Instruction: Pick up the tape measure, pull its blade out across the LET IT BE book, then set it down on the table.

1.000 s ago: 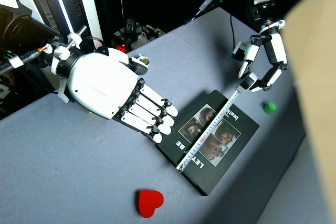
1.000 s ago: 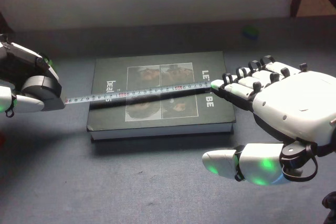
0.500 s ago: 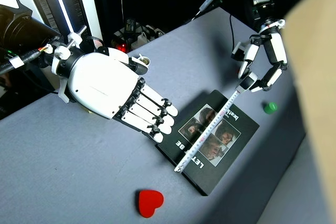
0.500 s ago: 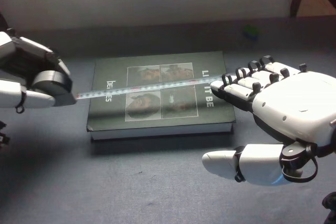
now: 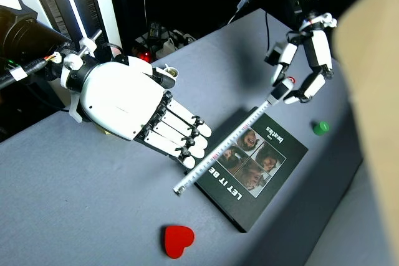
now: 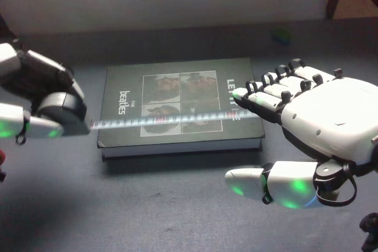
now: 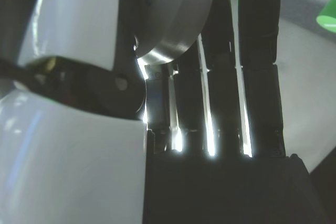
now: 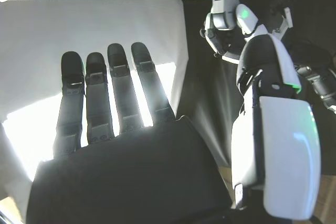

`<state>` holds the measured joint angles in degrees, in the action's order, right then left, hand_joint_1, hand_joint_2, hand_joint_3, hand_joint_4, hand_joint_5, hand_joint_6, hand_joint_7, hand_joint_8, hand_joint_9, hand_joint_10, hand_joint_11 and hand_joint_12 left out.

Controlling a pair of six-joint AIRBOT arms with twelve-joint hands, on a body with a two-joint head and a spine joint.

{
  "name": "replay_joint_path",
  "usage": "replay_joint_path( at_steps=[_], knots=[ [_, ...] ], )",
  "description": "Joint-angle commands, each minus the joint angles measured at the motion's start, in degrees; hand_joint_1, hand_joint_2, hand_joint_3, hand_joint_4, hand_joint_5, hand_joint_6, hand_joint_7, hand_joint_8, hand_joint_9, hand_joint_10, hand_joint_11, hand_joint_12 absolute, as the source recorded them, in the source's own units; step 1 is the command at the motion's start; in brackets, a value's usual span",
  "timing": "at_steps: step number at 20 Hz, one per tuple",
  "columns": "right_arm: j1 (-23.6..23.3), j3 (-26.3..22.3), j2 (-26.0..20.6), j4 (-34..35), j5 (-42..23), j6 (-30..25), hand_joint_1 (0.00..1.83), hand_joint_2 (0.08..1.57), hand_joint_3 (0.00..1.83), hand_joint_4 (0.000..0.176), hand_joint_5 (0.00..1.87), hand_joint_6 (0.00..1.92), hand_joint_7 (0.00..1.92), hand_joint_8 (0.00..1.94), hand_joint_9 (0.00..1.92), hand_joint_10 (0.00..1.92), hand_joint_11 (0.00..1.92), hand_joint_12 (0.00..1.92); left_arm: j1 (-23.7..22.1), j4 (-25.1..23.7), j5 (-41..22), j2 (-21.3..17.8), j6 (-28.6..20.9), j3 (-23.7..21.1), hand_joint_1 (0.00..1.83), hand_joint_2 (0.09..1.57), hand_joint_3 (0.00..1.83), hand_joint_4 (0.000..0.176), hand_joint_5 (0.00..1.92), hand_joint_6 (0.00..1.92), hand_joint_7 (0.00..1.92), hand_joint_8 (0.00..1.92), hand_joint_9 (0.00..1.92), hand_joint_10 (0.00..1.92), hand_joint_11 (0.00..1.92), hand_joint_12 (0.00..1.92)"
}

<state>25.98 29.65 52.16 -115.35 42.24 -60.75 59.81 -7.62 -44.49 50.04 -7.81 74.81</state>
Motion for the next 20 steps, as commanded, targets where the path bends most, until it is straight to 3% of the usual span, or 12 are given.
replay_joint_path(
  at_steps=[1, 8, 15, 20],
  knots=[
    [-0.3, -0.4, -0.2, -3.7, 3.0, -0.5, 0.10, 1.05, 0.00, 0.000, 0.13, 0.00, 0.16, 0.00, 0.10, 0.00, 0.00, 0.54, 0.0, 2.6, -5.6, -0.9, -0.2, -0.6, 1.39, 1.07, 0.00, 0.000, 0.99, 0.81, 1.14, 0.70, 1.02, 1.09, 1.00, 0.90],
    [0.1, -0.4, -0.3, -3.9, 3.1, -1.0, 0.10, 1.05, 0.00, 0.000, 0.13, 0.00, 0.16, 0.00, 0.10, 0.00, 0.00, 0.55, 7.8, 8.4, -7.4, -3.6, 1.7, -5.8, 1.39, 1.06, 0.00, 0.000, 1.00, 0.80, 1.16, 0.64, 1.03, 1.07, 1.00, 0.89],
    [0.4, -0.4, -0.3, -3.9, 3.0, -1.3, 0.09, 1.05, 0.00, 0.000, 0.13, 0.00, 0.17, 0.00, 0.11, 0.00, 0.00, 0.54, 12.8, 11.7, -9.9, -3.6, 2.5, -8.2, 1.39, 1.06, 0.00, 0.000, 1.00, 0.80, 1.16, 0.65, 1.02, 1.08, 1.00, 0.89],
    [0.4, -0.4, -0.3, -4.0, 2.9, -1.3, 0.09, 1.05, 0.00, 0.000, 0.14, 0.00, 0.18, 0.00, 0.15, 0.01, 0.00, 0.64, 15.2, 14.7, -11.1, -2.5, 4.1, -10.2, 1.39, 1.07, 0.00, 0.000, 0.99, 0.80, 1.16, 0.66, 1.01, 1.10, 1.00, 0.90]
  ],
)
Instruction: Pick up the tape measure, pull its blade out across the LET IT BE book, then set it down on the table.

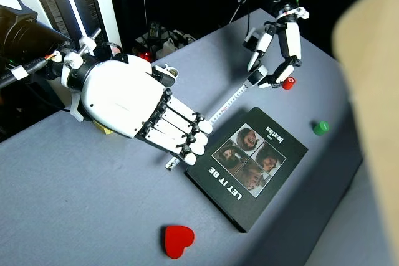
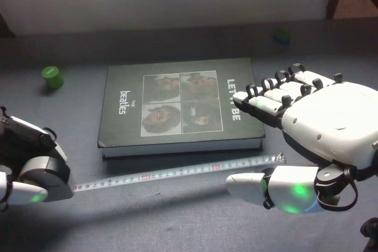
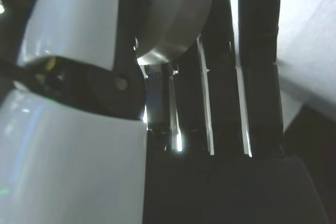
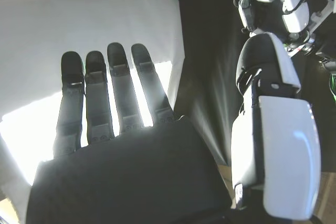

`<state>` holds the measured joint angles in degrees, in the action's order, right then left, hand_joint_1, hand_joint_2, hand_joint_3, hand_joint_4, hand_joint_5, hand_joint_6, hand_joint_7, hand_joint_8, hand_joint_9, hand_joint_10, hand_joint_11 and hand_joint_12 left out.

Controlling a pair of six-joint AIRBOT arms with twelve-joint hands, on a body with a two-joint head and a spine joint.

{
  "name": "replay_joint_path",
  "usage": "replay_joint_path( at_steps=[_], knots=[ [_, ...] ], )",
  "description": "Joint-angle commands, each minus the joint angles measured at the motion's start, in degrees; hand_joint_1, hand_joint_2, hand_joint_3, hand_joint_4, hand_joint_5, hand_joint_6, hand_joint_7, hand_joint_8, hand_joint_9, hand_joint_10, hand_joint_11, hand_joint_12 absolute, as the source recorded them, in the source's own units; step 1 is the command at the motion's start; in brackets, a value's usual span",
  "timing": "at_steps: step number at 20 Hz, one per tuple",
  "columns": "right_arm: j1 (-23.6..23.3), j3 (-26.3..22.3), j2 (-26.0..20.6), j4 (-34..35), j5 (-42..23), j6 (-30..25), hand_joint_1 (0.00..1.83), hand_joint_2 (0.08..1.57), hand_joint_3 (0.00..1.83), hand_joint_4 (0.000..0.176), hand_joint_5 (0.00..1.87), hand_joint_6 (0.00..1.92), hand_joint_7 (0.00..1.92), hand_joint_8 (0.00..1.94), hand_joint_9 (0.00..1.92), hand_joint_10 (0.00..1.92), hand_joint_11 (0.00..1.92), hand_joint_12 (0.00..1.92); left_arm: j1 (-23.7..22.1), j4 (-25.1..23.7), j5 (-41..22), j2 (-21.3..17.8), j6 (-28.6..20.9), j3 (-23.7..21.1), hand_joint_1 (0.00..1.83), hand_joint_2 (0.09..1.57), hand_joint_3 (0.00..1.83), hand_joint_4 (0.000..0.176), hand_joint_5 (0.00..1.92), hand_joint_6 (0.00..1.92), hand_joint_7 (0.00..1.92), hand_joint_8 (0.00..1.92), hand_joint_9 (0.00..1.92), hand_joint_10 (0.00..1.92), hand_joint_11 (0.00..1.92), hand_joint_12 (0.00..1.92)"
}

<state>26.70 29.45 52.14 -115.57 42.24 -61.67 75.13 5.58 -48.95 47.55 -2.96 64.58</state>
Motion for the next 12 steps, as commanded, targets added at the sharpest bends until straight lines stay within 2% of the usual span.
replay_joint_path(
  at_steps=[1, 8, 11, 12],
  knots=[
    [-0.3, -0.2, -0.2, -3.8, 2.9, -0.4, 0.09, 1.05, 0.00, 0.000, 0.14, 0.00, 0.18, 0.00, 0.15, 0.01, 0.00, 0.65, -0.1, 1.5, -6.7, 0.5, -0.5, 0.0, 1.39, 1.07, 0.00, 0.000, 0.99, 0.81, 1.15, 0.67, 1.02, 1.10, 1.00, 0.91],
    [-0.1, -0.2, -0.2, -3.9, 2.7, -0.5, 0.09, 1.05, 0.00, 0.000, 0.15, 0.00, 0.19, 0.00, 0.15, 0.00, 0.00, 0.64, -0.6, 1.5, -6.6, 2.9, 1.0, -0.3, 1.39, 1.07, 0.00, 0.000, 0.97, 0.82, 1.13, 0.72, 1.00, 1.11, 0.98, 0.91],
    [0.1, -0.2, -0.3, -4.1, 2.8, -0.5, 0.09, 1.05, 0.00, 0.000, 0.15, 0.00, 0.18, 0.00, 0.13, 0.00, 0.00, 0.62, -0.4, 1.5, -6.6, 3.1, 1.1, -0.1, 1.38, 1.08, 0.00, 0.000, 0.92, 0.94, 1.13, 0.71, 0.98, 1.12, 0.94, 0.89],
    [0.1, -0.2, -0.3, -4.1, 2.8, -0.5, 0.09, 1.05, 0.00, 0.000, 0.15, 0.00, 0.19, 0.00, 0.14, 0.00, 0.00, 0.62, -0.4, 1.5, -6.6, 3.1, 1.1, -0.1, 1.26, 1.10, 0.00, 0.000, 0.90, 1.04, 1.12, 0.78, 0.99, 0.63, 0.89, 0.85]
  ],
)
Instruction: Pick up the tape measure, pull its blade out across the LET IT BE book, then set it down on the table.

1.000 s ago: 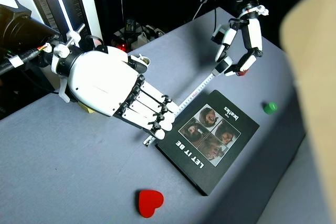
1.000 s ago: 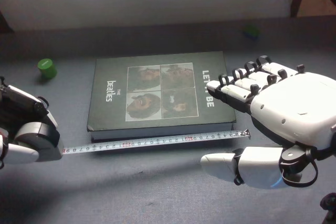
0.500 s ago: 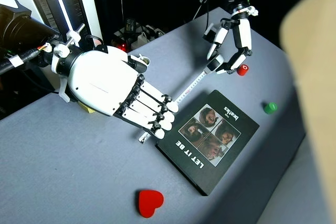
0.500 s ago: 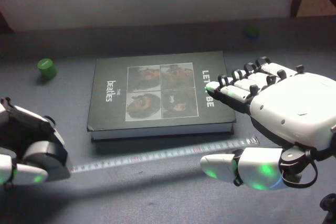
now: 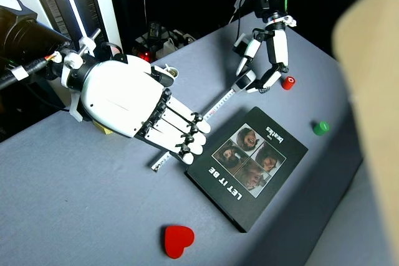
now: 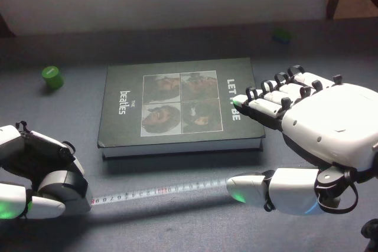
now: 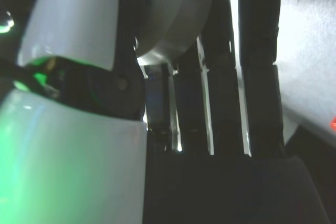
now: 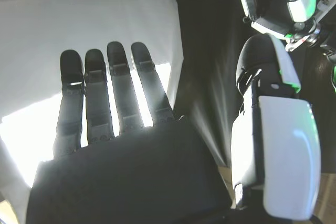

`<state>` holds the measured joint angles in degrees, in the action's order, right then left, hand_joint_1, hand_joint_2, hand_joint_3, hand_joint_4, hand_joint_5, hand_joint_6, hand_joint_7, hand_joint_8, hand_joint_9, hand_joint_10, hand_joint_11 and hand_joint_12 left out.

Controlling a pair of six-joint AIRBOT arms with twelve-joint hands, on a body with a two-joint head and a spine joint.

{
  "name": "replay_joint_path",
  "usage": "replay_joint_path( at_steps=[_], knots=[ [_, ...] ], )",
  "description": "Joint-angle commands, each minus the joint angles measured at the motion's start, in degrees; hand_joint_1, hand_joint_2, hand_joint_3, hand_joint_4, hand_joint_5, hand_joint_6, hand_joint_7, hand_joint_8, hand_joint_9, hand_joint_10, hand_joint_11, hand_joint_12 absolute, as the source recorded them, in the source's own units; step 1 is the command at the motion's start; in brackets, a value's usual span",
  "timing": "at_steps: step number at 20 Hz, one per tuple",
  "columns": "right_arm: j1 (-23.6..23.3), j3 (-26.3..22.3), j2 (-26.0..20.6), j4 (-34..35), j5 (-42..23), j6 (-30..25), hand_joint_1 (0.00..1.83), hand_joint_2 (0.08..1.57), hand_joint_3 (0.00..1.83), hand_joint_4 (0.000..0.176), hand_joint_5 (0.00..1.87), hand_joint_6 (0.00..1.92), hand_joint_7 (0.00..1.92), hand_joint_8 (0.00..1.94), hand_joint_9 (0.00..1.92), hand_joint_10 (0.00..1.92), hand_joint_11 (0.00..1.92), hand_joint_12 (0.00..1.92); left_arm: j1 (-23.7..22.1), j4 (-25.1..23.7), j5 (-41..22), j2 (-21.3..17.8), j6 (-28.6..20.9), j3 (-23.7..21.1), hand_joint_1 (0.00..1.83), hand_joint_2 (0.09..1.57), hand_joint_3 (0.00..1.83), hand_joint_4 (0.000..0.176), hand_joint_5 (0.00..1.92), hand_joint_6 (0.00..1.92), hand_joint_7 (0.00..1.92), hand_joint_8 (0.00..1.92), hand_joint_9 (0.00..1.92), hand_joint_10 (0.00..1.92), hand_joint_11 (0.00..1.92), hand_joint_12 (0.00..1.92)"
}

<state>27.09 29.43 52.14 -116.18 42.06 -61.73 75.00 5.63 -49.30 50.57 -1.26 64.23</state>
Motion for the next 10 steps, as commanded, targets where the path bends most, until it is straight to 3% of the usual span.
replay_joint_path(
  at_steps=[1, 2, 3, 4, 6, 10],
  knots=[
    [-0.3, -0.2, -0.3, -3.5, 2.9, -0.5, 0.09, 1.05, 0.00, 0.000, 0.15, 0.00, 0.19, 0.00, 0.14, 0.00, 0.00, 0.60, -0.2, 1.5, -6.3, 0.1, -0.6, 0.3, 1.23, 1.12, 0.00, 0.000, 0.86, 1.14, 1.08, 0.85, 1.02, 0.34, 0.85, 0.79],
    [-0.3, -0.2, -0.3, -3.6, 2.9, -0.5, 0.09, 1.06, 0.00, 0.000, 0.15, 0.00, 0.19, 0.00, 0.14, 0.00, 0.00, 0.60, -0.2, 1.5, -6.3, 0.1, -0.6, 0.4, 1.11, 1.16, 0.00, 0.000, 0.88, 1.13, 1.00, 0.34, 1.00, 0.19, 0.79, 0.73],
    [-0.2, -0.3, -0.3, -3.7, 2.9, -0.5, 0.09, 1.06, 0.00, 0.000, 0.15, 0.00, 0.18, 0.00, 0.14, 0.00, 0.00, 0.60, -0.2, 1.5, -6.3, 0.1, -0.6, 0.4, 1.00, 1.14, 0.00, 0.000, 0.80, 0.48, 0.96, 0.12, 0.95, 0.08, 0.73, 0.68],
    [-0.2, -0.3, -0.3, -3.7, 2.9, -0.6, 0.09, 1.06, 0.00, 0.000, 0.14, 0.00, 0.17, 0.00, 0.13, 0.00, 0.00, 0.59, -0.2, 1.5, -6.3, 0.1, -0.6, 0.5, 0.93, 1.14, 0.00, 0.000, 0.82, 0.17, 0.93, 0.03, 0.91, 0.03, 0.69, 0.64],
    [-0.2, -0.3, -0.3, -3.7, 2.9, -0.6, 0.10, 1.06, 0.00, 0.000, 0.14, 0.00, 0.17, 0.00, 0.13, 0.00, 0.00, 0.59, -0.1, 1.5, -6.2, 0.0, -0.6, 0.7, 0.79, 1.13, 0.00, 0.000, 0.78, 0.01, 0.83, 0.00, 0.79, 0.00, 0.59, 0.59],
    [-0.1, -0.3, -0.3, -3.7, 3.0, -0.6, 0.10, 1.06, 0.00, 0.000, 0.15, 0.00, 0.17, 0.00, 0.13, 0.00, 0.00, 0.59, -0.1, 1.5, -6.3, -0.3, -0.5, 1.2, 0.62, 1.06, 0.00, 0.000, 0.50, 0.00, 0.52, 0.00, 0.48, 0.00, 0.35, 0.56]
  ],
)
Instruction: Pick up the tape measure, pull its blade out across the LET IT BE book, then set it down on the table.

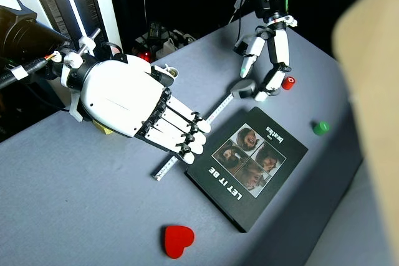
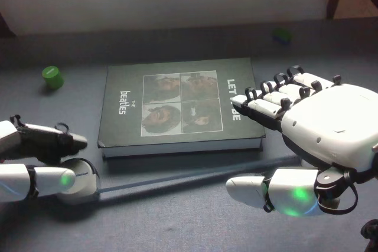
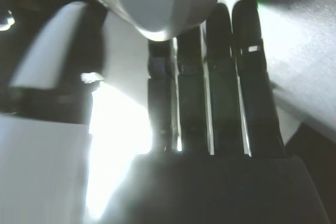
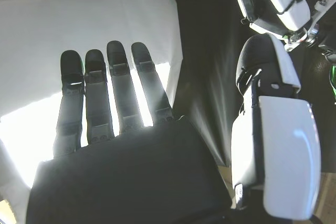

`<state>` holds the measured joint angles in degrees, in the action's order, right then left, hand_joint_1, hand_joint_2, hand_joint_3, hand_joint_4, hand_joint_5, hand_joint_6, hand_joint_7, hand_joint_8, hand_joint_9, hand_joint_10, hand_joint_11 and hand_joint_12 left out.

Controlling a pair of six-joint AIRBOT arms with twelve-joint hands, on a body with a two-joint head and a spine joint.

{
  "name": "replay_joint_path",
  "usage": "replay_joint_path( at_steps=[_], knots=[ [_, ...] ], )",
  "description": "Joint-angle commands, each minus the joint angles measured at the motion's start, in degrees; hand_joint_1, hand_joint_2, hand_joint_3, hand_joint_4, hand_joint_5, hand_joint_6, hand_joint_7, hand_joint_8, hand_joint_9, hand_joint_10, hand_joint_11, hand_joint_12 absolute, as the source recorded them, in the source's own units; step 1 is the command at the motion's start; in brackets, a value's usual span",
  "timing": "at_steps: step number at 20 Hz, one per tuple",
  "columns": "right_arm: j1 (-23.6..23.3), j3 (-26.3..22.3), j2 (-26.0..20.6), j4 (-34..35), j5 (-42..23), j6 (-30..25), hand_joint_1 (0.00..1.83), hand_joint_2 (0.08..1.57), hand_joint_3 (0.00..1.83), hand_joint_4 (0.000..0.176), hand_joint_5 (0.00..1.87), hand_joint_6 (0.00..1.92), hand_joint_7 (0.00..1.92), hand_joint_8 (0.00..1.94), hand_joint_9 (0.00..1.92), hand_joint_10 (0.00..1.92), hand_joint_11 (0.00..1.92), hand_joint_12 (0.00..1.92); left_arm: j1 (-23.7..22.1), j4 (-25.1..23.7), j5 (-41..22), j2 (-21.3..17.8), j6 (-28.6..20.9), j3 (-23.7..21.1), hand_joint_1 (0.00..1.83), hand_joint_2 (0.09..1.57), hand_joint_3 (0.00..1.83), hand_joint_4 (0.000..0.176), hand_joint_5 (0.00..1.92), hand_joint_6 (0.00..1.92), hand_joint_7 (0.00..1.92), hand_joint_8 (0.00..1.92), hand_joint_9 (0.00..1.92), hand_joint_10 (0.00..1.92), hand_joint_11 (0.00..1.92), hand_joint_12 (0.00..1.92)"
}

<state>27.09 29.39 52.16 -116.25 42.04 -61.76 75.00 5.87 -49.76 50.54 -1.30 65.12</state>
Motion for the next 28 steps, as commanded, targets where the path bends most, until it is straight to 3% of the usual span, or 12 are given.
replay_joint_path(
  at_steps=[1, 11, 13, 14, 15, 16, 17, 18, 22, 23, 25, 28],
  knots=[
    [-0.1, -0.3, -0.3, -3.7, 3.0, -0.6, 0.10, 1.06, 0.00, 0.000, 0.15, 0.00, 0.17, 0.00, 0.13, 0.00, 0.00, 0.60, -0.2, 1.3, -5.8, -0.6, -0.3, 0.5, 0.59, 1.04, 0.00, 0.000, 0.45, 0.00, 0.47, 0.00, 0.43, 0.00, 0.28, 0.58],
    [0.1, -0.3, -0.3, -3.9, 3.0, -0.6, 0.10, 1.06, 0.00, 0.000, 0.18, 0.01, 0.19, 0.00, 0.13, 0.00, 0.00, 0.59, -14.4, -0.7, 2.7, -3.5, 6.8, 5.7, 0.47, 0.96, 0.01, 0.000, 0.21, 0.00, 0.24, 0.00, 0.23, 0.00, 0.07, 0.64],
    [0.1, -0.3, -0.3, -3.9, 3.0, -0.6, 0.22, 1.09, 0.00, 0.000, 0.36, 0.04, 0.40, 0.02, 0.30, 0.03, 0.01, 0.98, -20.3, -3.6, 8.4, -3.4, 7.8, 4.9, 0.42, 0.99, 0.00, 0.026, 0.29, 0.01, 0.38, 0.01, 0.39, 0.03, 0.17, 0.70],
    [0.2, -0.3, -0.3, -3.9, 3.0, -0.6, 0.43, 1.07, 0.00, 0.000, 0.60, 0.15, 0.67, 0.13, 0.55, 0.15, 0.20, 1.22, -22.9, -2.4, 9.7, -3.7, 10.5, 3.6, 0.42, 1.01, 0.00, 0.023, 0.44, 0.01, 0.59, 0.05, 0.60, 0.08, 0.32, 0.77],
    [0.2, -0.3, -0.3, -3.9, 3.0, -0.6, 0.72, 1.02, 0.02, 0.000, 0.70, 0.92, 0.71, 1.06, 0.63, 1.45, 0.62, 1.72, -24.4, 0.7, 9.7, -3.8, 14.4, 2.2, 0.53, 1.02, 0.00, 0.000, 0.65, 0.38, 0.69, 0.76, 0.71, 0.81, 0.59, 1.02],
    [0.2, -0.3, -0.3, -3.9, 3.1, -0.6, 0.92, 1.00, 0.01, 0.000, 0.71, 1.72, 0.79, 1.76, 1.02, 1.83, 1.19, 1.88, -26.5, 5.6, 10.1, -3.7, 21.5, 0.8, 0.72, 1.07, 0.00, 0.000, 0.52, 1.39, 0.66, 1.58, 0.77, 1.65, 0.79, 1.59],
    [0.2, -0.3, -0.3, -3.9, 3.1, -0.6, 0.92, 1.00, 0.01, 0.000, 0.71, 1.72, 0.79, 1.76, 1.02, 1.83, 1.19, 1.88, -29.1, 9.4, 11.4, -3.4, 28.3, -0.4, 0.72, 1.07, 0.00, 0.000, 0.52, 1.39, 0.66, 1.58, 0.77, 1.65, 0.79, 1.59],
    [0.2, -0.3, -0.3, -3.9, 3.1, -0.6, 0.99, 1.01, 0.00, 0.000, 0.75, 1.88, 0.87, 1.91, 1.15, 1.90, 1.38, 1.91, -32.4, 16.3, 13.1, -3.1, 41.0, -2.3, 0.83, 1.09, 0.00, 0.000, 0.47, 1.79, 0.65, 1.85, 0.81, 1.87, 0.86, 1.85],
    [0.3, -0.3, -0.3, -3.9, 3.1, -0.6, 0.97, 1.21, 0.00, 0.000, 1.24, 1.92, 1.49, 1.94, 1.65, 1.92, 1.86, 1.92, -39.5, 47.2, 17.9, -2.8, 82.0, -10.2, 0.88, 1.15, 0.01, 0.000, 1.04, 1.92, 1.03, 1.92, 1.06, 1.92, 1.10, 1.92],
    [0.4, -0.3, -0.2, -3.9, 3.2, -0.6, 0.97, 1.27, 0.01, 0.176, 1.31, 1.92, 1.54, 1.94, 1.71, 1.92, 1.92, 1.92, -42.9, 60.5, 18.7, -2.5, 98.4, -12.6, 0.67, 1.25, 0.01, 0.000, 1.25, 1.92, 1.26, 1.92, 1.31, 1.92, 1.36, 1.92],
    [0.5, -0.1, 0.2, -3.9, 3.9, -0.8, 1.00, 1.28, 0.01, 0.176, 1.29, 1.92, 1.53, 1.94, 1.70, 1.92, 1.92, 1.92, -46.7, 76.9, 17.0, -1.4, 118.4, -15.0, 0.57, 1.30, 0.01, 0.000, 1.28, 1.92, 1.31, 1.92, 1.38, 1.92, 1.46, 1.92],
    [0.6, 1.9, 3.3, -3.9, 7.3, 0.1, 0.99, 1.31, 0.02, 0.176, 1.30, 1.92, 1.53, 1.94, 1.71, 1.92, 1.92, 1.92, -46.8, 79.0, 9.3, 1.7, 119.7, -18.4, 0.61, 1.30, 0.00, 0.000, 1.24, 1.92, 1.31, 1.92, 1.37, 1.92, 1.46, 1.92]
  ],
)
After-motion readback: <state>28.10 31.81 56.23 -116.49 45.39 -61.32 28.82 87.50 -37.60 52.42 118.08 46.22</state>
